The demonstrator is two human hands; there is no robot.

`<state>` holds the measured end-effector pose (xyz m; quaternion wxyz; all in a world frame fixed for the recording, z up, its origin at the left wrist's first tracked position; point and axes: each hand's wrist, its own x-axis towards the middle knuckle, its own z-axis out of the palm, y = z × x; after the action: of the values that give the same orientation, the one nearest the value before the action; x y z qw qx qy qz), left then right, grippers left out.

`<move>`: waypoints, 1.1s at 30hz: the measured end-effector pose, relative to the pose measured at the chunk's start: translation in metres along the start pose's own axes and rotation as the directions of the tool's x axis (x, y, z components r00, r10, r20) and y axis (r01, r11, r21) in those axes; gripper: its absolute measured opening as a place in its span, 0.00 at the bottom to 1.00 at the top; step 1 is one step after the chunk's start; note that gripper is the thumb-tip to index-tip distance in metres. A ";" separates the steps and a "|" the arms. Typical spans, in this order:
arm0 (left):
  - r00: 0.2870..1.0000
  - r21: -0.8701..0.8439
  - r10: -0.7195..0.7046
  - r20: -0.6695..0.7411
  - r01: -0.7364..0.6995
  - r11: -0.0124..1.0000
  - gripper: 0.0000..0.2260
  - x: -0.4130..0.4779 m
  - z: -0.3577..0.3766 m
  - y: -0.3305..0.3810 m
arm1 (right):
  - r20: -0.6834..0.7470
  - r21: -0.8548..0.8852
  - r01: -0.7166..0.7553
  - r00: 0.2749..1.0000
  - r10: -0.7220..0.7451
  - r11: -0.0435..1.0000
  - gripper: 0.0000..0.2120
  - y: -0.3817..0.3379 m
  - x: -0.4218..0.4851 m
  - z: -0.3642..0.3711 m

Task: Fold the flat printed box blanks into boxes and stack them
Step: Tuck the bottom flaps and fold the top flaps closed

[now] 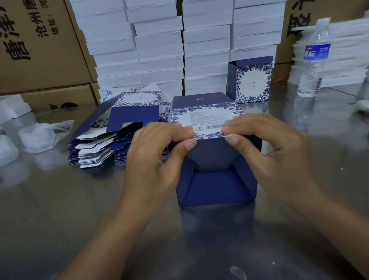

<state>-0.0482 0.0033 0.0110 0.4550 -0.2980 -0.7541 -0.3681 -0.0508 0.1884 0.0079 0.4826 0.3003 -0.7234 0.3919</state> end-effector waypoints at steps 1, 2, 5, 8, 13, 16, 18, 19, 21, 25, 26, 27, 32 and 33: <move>1.000 -0.001 -0.004 0.001 0.004 1.000 0.09 0.000 0.000 0.000 | -0.004 0.013 -0.007 1.000 0.007 1.000 0.06 0.001 0.000 0.000; 1.000 -0.002 -0.008 0.001 0.008 1.000 0.09 0.000 0.000 0.000 | -0.011 0.027 -0.016 1.000 0.017 1.000 0.06 0.001 -0.001 0.000; 1.000 -0.013 -0.027 0.000 0.027 1.000 0.09 0.000 0.000 0.001 | -0.038 0.054 -0.049 0.998 0.051 0.997 0.07 0.003 -0.002 -0.002; 0.998 -0.043 -0.067 0.006 0.067 0.997 0.08 0.000 -0.001 0.002 | -0.040 0.041 -0.056 0.998 0.058 0.998 0.08 0.005 -0.003 -0.003; 0.981 -0.129 -0.151 0.119 0.166 0.978 0.08 0.001 -0.008 -0.004 | -0.039 0.054 -0.079 0.996 0.081 0.995 0.06 0.007 -0.002 -0.001; 0.977 -0.112 -0.183 0.111 0.195 0.974 0.09 0.000 -0.010 -0.007 | -0.031 0.067 -0.093 0.995 0.095 0.993 0.06 0.009 -0.002 -0.002; 0.975 -0.116 -0.200 0.101 0.212 0.970 0.07 0.001 -0.011 -0.007 | -0.025 0.077 -0.099 0.995 0.101 0.992 0.06 0.008 -0.002 -0.002; 0.975 -0.114 -0.202 0.096 0.212 0.971 0.07 0.001 -0.011 -0.008 | -0.021 0.079 -0.100 0.995 0.102 0.992 0.07 0.008 -0.002 -0.002; 0.975 -0.114 -0.206 0.086 0.215 0.970 0.06 0.001 -0.011 -0.008 | -0.002 0.076 -0.114 0.993 0.114 0.991 0.08 0.008 -0.002 -0.002; 0.967 -0.136 -0.239 0.085 0.249 0.959 0.06 0.001 -0.011 -0.010 | -0.007 0.032 -0.137 0.990 0.137 0.990 0.10 0.009 -0.003 -0.007; 0.966 -0.139 -0.245 0.089 0.255 0.957 0.06 0.001 -0.011 -0.010 | -0.014 0.028 -0.136 0.991 0.136 0.990 0.10 0.009 -0.003 -0.008; 0.964 -0.143 -0.249 0.093 0.261 0.955 0.06 0.001 -0.011 -0.010 | -0.018 0.023 -0.129 0.991 0.130 0.991 0.09 0.010 -0.002 -0.008; 0.938 -0.210 -0.315 0.144 0.340 0.917 0.06 0.003 -0.011 -0.008 | -0.016 0.025 -0.126 0.992 0.126 0.992 0.06 0.010 0.000 -0.009; 0.933 -0.220 -0.325 0.154 0.353 0.909 0.07 0.004 -0.012 -0.008 | -0.014 0.036 -0.136 0.991 0.136 0.990 0.06 0.010 0.000 -0.010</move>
<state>-0.0504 -0.0102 0.0159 0.3003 -0.2362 -0.7682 -0.5138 -0.0548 0.2020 0.0072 0.4552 0.2555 -0.7314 0.4388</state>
